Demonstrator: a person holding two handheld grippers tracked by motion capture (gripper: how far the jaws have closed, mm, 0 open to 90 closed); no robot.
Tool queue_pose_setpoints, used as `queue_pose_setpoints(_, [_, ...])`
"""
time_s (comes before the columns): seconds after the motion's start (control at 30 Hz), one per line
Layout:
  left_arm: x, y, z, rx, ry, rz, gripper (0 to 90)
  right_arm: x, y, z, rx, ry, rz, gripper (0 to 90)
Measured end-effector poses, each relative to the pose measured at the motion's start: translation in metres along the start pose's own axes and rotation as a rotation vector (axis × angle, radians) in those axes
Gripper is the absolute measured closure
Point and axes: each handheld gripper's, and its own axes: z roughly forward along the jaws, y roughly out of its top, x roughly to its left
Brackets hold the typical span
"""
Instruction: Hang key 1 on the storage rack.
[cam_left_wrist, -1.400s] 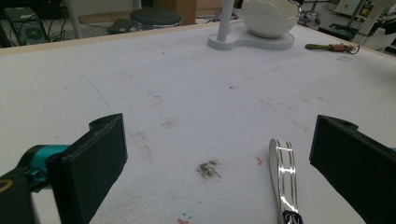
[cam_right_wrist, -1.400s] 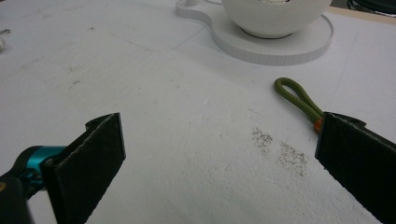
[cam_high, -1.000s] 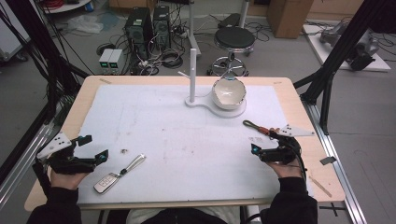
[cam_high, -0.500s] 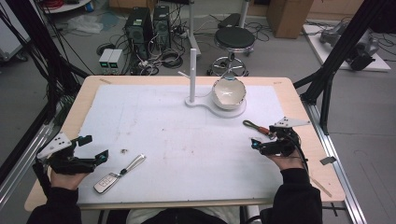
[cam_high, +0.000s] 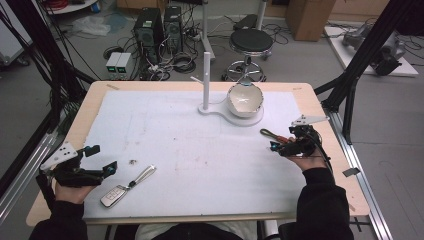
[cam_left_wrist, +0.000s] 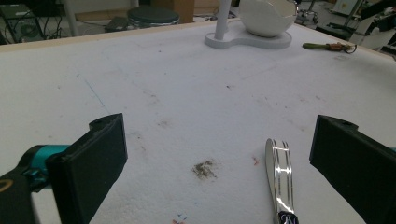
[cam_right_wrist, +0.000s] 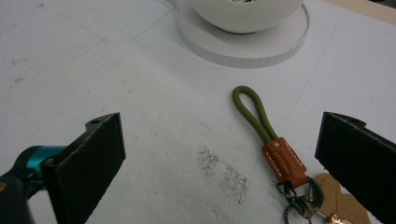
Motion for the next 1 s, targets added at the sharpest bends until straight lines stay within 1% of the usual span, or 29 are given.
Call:
queue_pose_setpoints(0.07, [0.000,0.000,0.000,-0.002,-0.002,-0.003,4.5,-0.006,0.003,0.006,0.015,0.023,0.007,0.6])
queue_pose_setpoints(0.1, [0.000,0.000,0.000,0.000,-0.004,-0.003,4.5,-0.006,0.003,0.006,0.015,0.023,0.007,0.6])
queue_pose_setpoints(0.13, [0.000,0.000,0.001,0.001,-0.005,-0.004,4.5,-0.009,0.005,0.009,0.033,0.041,0.002,0.6])
queue_pose_setpoints(0.17, [0.000,0.000,0.001,0.004,-0.005,-0.001,4.5,-0.009,0.005,0.009,0.033,0.041,0.002,0.6])
queue_pose_setpoints(0.2, [0.000,0.000,0.001,0.005,-0.005,-0.002,4.5,-0.012,0.009,0.013,0.054,0.033,-0.007,0.6])
queue_pose_setpoints(0.23, [0.000,0.000,0.002,0.005,-0.007,-0.003,4.5,-0.012,0.009,0.013,0.054,0.033,-0.007,0.6])
queue_pose_setpoints(0.3, [0.000,0.000,0.003,0.005,-0.007,-0.005,4.6,-0.017,0.011,0.017,0.070,0.039,-0.005,0.6])
queue_pose_setpoints(0.37, [0.001,0.000,0.003,0.005,-0.006,-0.004,4.5,-0.021,0.014,0.020,0.091,0.032,0.000,0.6])
queue_pose_setpoints(0.4, [0.001,0.000,0.003,0.004,-0.007,-0.004,4.5,-0.025,0.017,0.023,0.105,0.027,-0.006,0.6])
queue_pose_setpoints(0.43, [0.001,0.000,0.003,0.003,-0.007,-0.004,4.5,-0.025,0.017,0.023,0.105,0.027,-0.006,0.6])
queue_pose_setpoints(0.47, [0.001,0.000,0.003,0.002,-0.007,-0.003,4.5,-0.029,0.017,0.027,0.106,0.038,0.013,0.6])
queue_pose_setpoints(0.53, [0.001,0.000,0.003,0.002,-0.008,-0.003,4.5,-0.031,0.017,0.030,0.111,0.038,0.017,0.6])
queue_pose_setpoints(0.6, [0.001,0.000,0.003,0.000,-0.008,-0.001,4.6,-0.036,0.015,0.035,0.136,0.035,0.019,0.7])
queue_pose_setpoints(0.67, [0.001,0.000,0.003,0.000,-0.009,-0.001,4.5,-0.040,0.013,0.040,0.155,0.030,0.032,0.7])
queue_pose_setpoints(0.77, [0.002,0.000,0.003,0.002,-0.012,-0.001,4.5,-0.047,0.010,0.043,0.175,0.027,0.040,0.7])
queue_pose_setpoints(0.83, [0.001,0.000,0.004,0.004,-0.012,-0.001,4.5,-0.051,0.007,0.047,0.197,0.019,0.050,0.8])
queue_pose_setpoints(0.93, [0.001,0.000,0.004,0.005,-0.014,0.001,4.5,-0.057,0.003,0.053,0.244,0.019,0.062,4.3])
queue_pose_setpoints(0.97, [0.001,0.000,0.004,0.003,-0.013,0.000,4.5,-0.058,0.003,0.054,0.255,0.018,0.071,4.9])
queue_pose_setpoints(1.0, [0.002,0.000,0.004,0.002,-0.013,0.000,4.5,-0.058,0.002,0.054,0.259,0.014,0.069,6.3])
